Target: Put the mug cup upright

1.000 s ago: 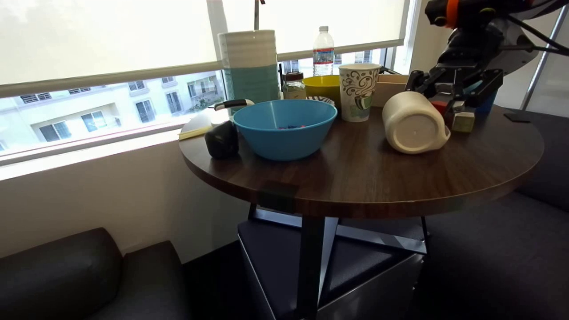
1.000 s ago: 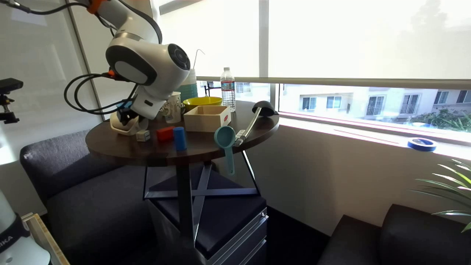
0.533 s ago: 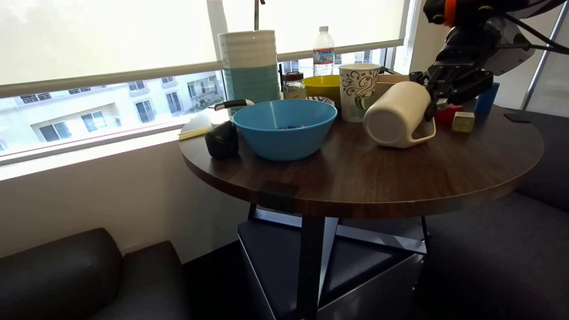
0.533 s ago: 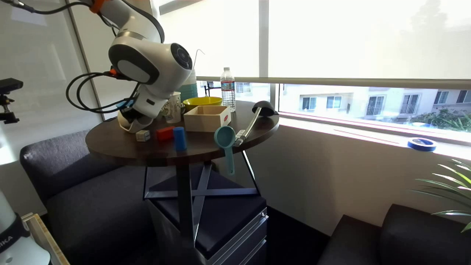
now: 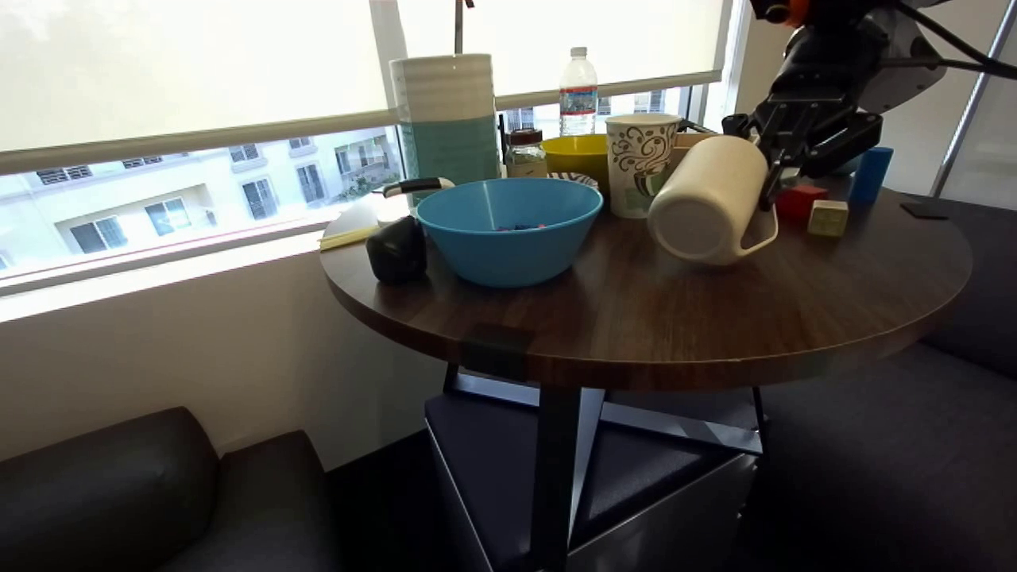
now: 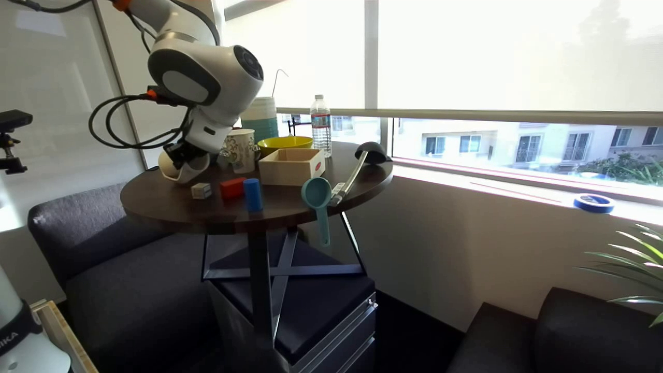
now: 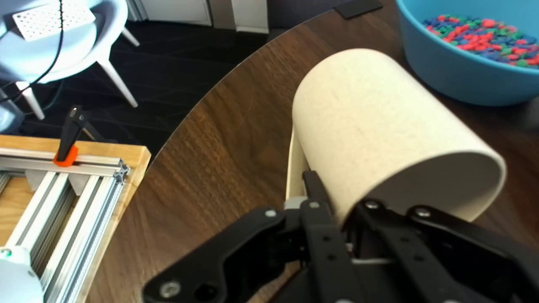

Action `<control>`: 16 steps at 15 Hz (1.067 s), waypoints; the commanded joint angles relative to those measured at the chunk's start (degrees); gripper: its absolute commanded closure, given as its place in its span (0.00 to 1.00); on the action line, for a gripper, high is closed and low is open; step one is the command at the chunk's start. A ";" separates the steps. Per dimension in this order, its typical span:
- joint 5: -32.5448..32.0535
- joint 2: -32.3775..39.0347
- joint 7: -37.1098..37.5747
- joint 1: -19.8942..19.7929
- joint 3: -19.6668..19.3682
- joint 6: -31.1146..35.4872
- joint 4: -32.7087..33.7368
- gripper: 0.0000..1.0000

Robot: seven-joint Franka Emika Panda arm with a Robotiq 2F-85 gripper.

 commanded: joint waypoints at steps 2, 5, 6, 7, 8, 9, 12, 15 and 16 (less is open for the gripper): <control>-10.01 -7.87 4.53 1.60 5.43 -0.05 -0.12 0.97; -16.16 -11.81 4.73 2.70 8.37 -0.79 0.40 0.97; -17.86 -12.88 4.16 3.18 9.21 -0.70 0.55 0.97; -19.65 -13.66 3.38 3.54 9.91 -0.38 0.64 0.97; -21.18 -14.37 2.76 4.07 10.78 -0.18 0.81 0.97; -22.88 -14.95 2.28 4.45 11.59 0.26 0.75 0.97; -27.81 -16.37 1.03 5.88 14.18 1.04 0.84 0.97; -32.66 -17.16 -0.69 7.26 16.35 2.82 0.57 0.97; -34.28 -17.31 -1.41 7.70 16.98 3.96 0.31 0.97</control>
